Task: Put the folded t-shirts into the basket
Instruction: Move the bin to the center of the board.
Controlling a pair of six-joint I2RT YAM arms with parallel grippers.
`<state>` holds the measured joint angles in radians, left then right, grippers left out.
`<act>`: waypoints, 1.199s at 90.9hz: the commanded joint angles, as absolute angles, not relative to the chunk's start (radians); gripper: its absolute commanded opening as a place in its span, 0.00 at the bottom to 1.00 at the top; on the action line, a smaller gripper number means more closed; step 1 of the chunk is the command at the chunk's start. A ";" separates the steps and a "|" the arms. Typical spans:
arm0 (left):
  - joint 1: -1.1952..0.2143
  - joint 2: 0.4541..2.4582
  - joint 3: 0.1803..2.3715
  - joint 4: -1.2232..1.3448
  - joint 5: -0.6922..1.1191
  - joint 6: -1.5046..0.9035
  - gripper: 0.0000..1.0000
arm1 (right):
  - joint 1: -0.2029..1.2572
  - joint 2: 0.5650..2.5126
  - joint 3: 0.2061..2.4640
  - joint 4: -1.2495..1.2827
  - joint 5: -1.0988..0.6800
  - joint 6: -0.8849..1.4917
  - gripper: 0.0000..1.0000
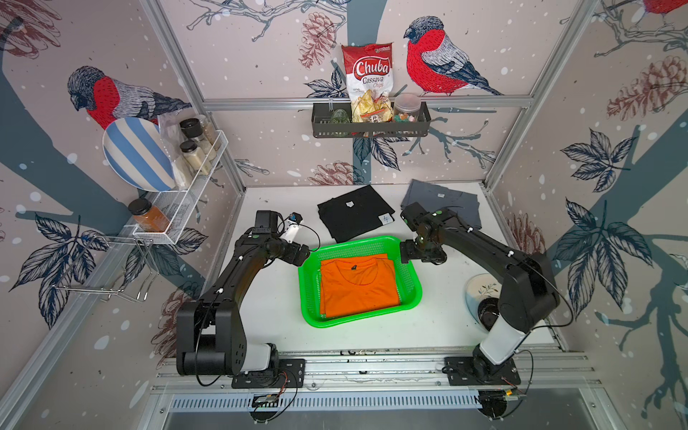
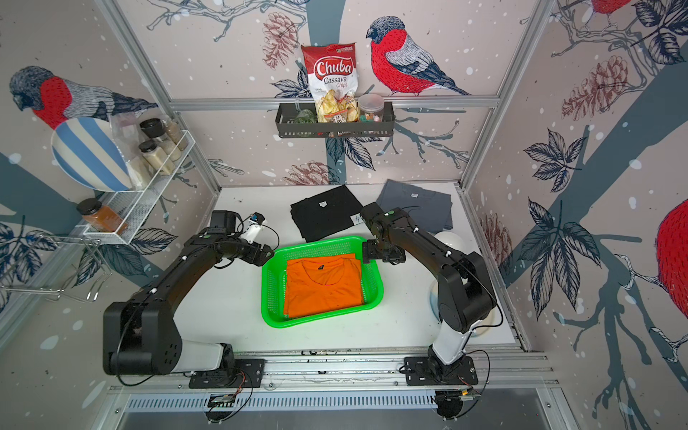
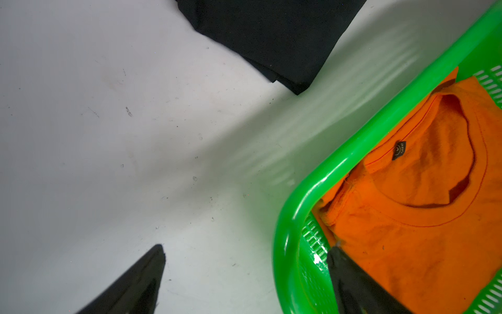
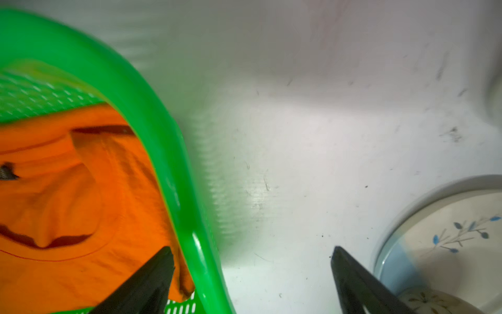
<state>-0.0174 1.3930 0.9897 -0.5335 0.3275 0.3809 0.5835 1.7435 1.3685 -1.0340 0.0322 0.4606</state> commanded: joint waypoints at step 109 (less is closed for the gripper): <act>0.161 1.276 1.240 -1.006 0.283 0.606 0.96 | 0.962 2.021 1.824 -0.946 -0.066 0.738 0.72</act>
<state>0.1543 1.3022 1.2465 -0.9287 0.2855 0.5537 1.0054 2.0724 1.8271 -0.9451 -0.0883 0.7567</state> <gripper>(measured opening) 0.960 0.695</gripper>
